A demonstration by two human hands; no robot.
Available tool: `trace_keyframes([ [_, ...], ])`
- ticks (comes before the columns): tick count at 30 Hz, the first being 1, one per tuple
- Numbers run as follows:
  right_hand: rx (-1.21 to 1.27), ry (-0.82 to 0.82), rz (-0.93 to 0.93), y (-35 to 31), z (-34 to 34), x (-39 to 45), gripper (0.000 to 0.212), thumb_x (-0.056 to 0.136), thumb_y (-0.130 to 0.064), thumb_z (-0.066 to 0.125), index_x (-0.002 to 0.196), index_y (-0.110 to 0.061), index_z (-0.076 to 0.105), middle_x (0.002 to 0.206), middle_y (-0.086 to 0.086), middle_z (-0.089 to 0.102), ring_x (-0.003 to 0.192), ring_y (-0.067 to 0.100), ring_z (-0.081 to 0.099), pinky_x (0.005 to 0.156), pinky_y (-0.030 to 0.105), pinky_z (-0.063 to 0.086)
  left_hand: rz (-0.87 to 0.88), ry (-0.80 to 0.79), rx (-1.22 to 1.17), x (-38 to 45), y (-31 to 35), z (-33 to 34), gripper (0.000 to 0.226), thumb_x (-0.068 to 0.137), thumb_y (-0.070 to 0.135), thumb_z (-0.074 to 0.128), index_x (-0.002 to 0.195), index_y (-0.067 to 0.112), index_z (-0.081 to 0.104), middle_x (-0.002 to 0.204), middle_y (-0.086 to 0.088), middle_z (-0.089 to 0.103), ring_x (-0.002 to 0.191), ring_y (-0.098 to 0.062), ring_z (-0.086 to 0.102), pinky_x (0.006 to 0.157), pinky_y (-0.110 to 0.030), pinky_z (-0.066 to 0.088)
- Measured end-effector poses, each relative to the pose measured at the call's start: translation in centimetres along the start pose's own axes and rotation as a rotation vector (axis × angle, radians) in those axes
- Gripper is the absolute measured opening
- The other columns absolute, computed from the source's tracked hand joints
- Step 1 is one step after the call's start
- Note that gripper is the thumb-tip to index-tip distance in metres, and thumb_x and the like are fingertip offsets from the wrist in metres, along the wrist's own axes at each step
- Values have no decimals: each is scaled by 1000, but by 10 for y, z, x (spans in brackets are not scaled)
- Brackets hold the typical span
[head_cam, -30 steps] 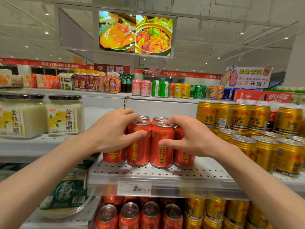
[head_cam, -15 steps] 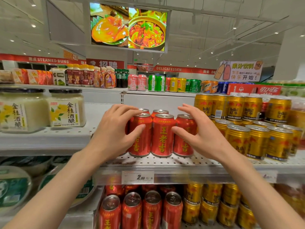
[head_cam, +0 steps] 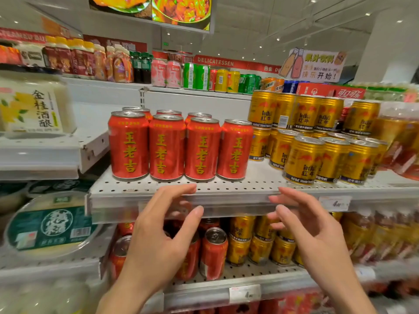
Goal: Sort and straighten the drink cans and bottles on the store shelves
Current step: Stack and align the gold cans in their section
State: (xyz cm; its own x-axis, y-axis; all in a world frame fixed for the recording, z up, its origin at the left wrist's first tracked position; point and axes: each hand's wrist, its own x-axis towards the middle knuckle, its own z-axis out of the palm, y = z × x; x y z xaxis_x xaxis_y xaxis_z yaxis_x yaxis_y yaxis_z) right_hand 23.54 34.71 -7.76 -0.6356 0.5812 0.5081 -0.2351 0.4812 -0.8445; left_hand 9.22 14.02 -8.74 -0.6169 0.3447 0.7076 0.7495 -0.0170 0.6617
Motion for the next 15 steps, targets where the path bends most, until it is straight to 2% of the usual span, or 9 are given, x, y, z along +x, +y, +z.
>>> trace_keyframes([
  [2, 23, 30, 62, 13, -13, -4, 32, 85, -28, 66, 117, -26, 69, 103, -1, 76, 87, 19, 74, 73, 26, 60, -33, 8, -4, -9, -2, 12, 31, 86, 29, 68, 116, 35, 65, 117, 9, 66, 104, -17, 67, 83, -18, 51],
  [4, 19, 55, 108, 26, -29, -5, 33, 82, -32, 67, 115, -26, 70, 98, 2, 76, 83, 20, 73, 72, 24, 59, -41, 47, 2, -14, -1, 25, 30, 85, 26, 68, 114, 35, 66, 117, 7, 64, 100, -16, 67, 80, -12, 49],
  [6, 11, 70, 127, 38, -46, -3, 33, 81, -35, 68, 114, -28, 70, 97, 4, 76, 83, 21, 73, 77, 29, 58, -58, 76, 1, -16, 4, 39, 28, 85, 26, 68, 111, 35, 67, 113, 7, 66, 98, -14, 67, 78, -10, 48],
  [9, 14, 76, 125, 53, -74, 4, 32, 83, -35, 67, 114, -28, 70, 95, 5, 75, 82, 20, 72, 82, 36, 57, -90, 41, -16, -18, 15, 72, 25, 86, 38, 66, 111, 36, 67, 108, 7, 70, 97, -13, 69, 79, -15, 50],
  [15, 26, 20, 109, 77, -131, 31, 31, 83, -39, 67, 112, -32, 70, 95, 2, 76, 83, 18, 73, 78, 34, 58, -133, 41, -10, -10, 47, 150, 23, 87, 34, 67, 110, 37, 67, 103, 11, 72, 96, -14, 68, 79, -15, 49],
])
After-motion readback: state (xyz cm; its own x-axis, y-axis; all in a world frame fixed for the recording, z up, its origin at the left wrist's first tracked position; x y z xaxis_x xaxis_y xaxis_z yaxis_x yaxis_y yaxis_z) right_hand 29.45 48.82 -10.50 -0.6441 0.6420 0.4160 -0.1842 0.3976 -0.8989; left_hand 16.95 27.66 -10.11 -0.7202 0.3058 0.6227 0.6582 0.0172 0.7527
